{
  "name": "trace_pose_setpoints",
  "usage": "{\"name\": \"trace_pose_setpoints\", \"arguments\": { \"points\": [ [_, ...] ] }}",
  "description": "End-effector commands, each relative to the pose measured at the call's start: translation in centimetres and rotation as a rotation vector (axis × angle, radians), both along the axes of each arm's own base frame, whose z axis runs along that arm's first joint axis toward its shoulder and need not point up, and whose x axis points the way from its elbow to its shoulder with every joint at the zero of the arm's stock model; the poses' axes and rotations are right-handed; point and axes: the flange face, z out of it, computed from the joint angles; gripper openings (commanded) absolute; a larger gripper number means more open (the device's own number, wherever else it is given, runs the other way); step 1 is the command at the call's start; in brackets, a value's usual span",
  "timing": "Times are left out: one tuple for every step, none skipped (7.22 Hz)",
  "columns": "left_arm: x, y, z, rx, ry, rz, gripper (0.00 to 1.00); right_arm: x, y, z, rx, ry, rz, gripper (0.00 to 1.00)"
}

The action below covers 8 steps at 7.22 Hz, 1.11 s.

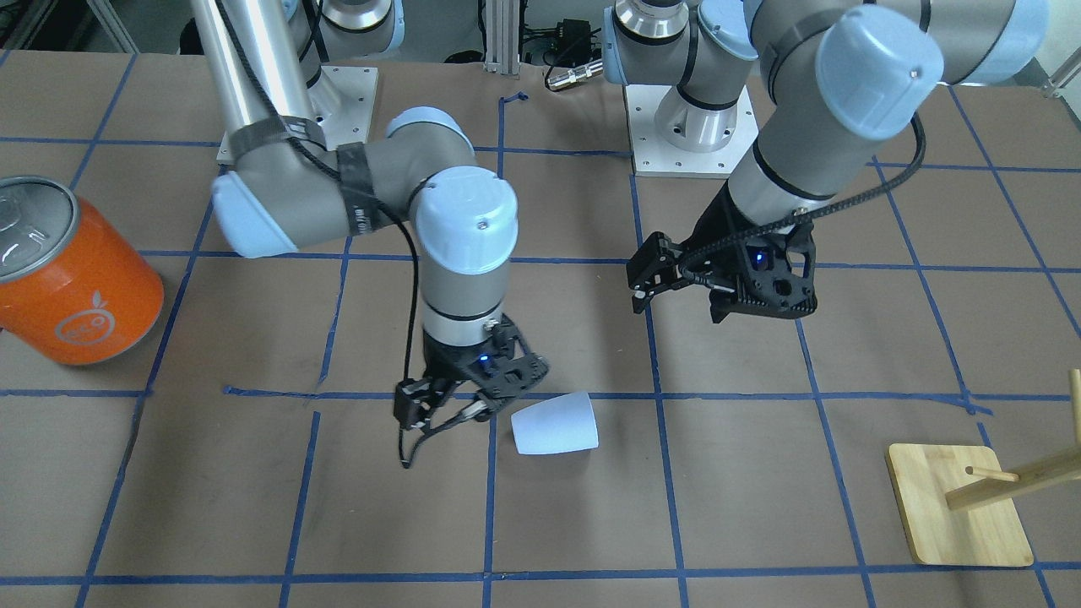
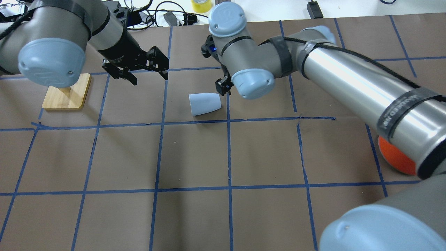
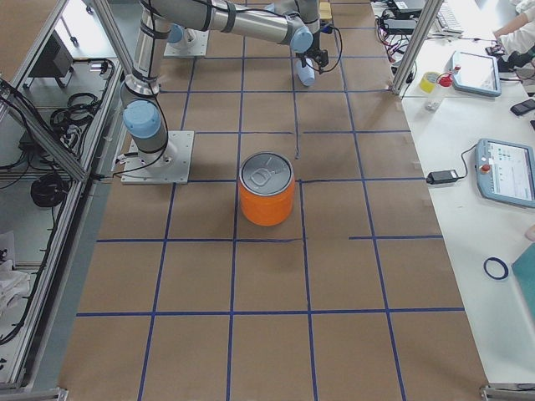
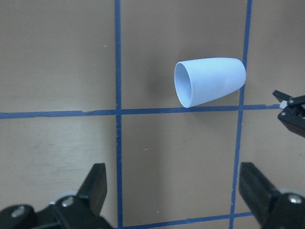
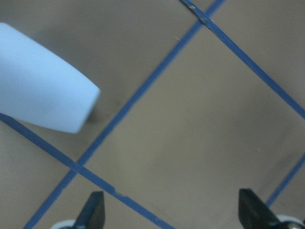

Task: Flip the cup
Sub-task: 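Retract the right arm while the left gripper reaches toward the cup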

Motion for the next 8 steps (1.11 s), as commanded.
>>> {"name": "trace_pose_setpoints", "arguments": {
  "points": [
    [-0.6, -3.4, -6.3, 0.032, 0.115, -0.023, 1.00, -12.3, 0.6, 7.0, 0.149, -0.095, -0.304, 1.00],
    [-1.5, -4.1, -8.2, 0.065, 0.226, -0.020, 1.00, -16.0, 2.7, 11.1, 0.150, -0.110, -0.372, 1.00],
    [-1.9, -4.8, -10.3, 0.103, 0.297, -0.014, 1.00, -17.8, 4.8, 14.1, 0.136, -0.113, -0.404, 1.00],
    [-2.5, -5.9, -12.7, 0.099, 0.365, -0.016, 1.00, -18.3, 6.0, 15.7, 0.108, -0.108, -0.413, 1.00],
    [-2.5, -7.0, -15.0, 0.094, 0.376, -0.014, 1.00, -17.9, 6.1, 16.1, 0.094, -0.119, -0.418, 1.00],
    [-2.5, -7.4, -17.6, 0.131, 0.377, -0.004, 1.00, -18.2, 6.2, 17.6, 0.061, -0.120, -0.420, 1.00],
    [-1.9, -8.0, -18.7, 0.141, 0.360, 0.001, 1.00, -18.7, 5.8, 18.1, 0.025, -0.125, -0.428, 1.00],
    [-0.8, -8.0, -19.2, 0.149, 0.369, 0.020, 1.00, -18.4, 6.3, 17.9, 0.043, -0.139, -0.457, 1.00]
  ]
}}
